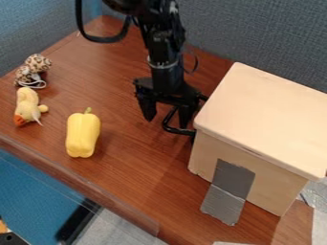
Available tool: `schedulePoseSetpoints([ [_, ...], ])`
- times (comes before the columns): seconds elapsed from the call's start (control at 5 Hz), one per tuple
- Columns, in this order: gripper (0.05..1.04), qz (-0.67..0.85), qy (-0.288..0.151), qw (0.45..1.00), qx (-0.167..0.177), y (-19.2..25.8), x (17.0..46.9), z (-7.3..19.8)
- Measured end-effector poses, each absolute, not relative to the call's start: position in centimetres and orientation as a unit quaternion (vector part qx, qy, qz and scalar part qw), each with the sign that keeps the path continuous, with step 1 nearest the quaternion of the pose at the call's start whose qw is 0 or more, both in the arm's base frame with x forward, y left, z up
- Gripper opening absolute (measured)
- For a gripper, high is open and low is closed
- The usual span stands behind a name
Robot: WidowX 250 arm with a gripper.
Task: Open the drawer
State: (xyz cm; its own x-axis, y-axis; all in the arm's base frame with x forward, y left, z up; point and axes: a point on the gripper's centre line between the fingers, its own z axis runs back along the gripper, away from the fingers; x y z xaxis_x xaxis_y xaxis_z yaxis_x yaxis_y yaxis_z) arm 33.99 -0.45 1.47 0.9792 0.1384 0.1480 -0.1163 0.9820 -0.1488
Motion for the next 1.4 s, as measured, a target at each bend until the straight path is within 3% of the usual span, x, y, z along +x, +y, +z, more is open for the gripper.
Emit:
schedulePoseSetpoints([
  [0.2,0.967,0.06,-0.07,0.994,-0.056,0.0,33.5,0.4],
  [0.6,0.408,0.058,-0.082,0.994,-0.036,2.2,34.0,0.7],
  [1.0,0.322,0.088,-0.094,0.992,-0.002,6.7,34.5,1.5],
  [1.4,0.357,0.118,-0.099,0.988,0.014,10.6,34.0,1.8],
])
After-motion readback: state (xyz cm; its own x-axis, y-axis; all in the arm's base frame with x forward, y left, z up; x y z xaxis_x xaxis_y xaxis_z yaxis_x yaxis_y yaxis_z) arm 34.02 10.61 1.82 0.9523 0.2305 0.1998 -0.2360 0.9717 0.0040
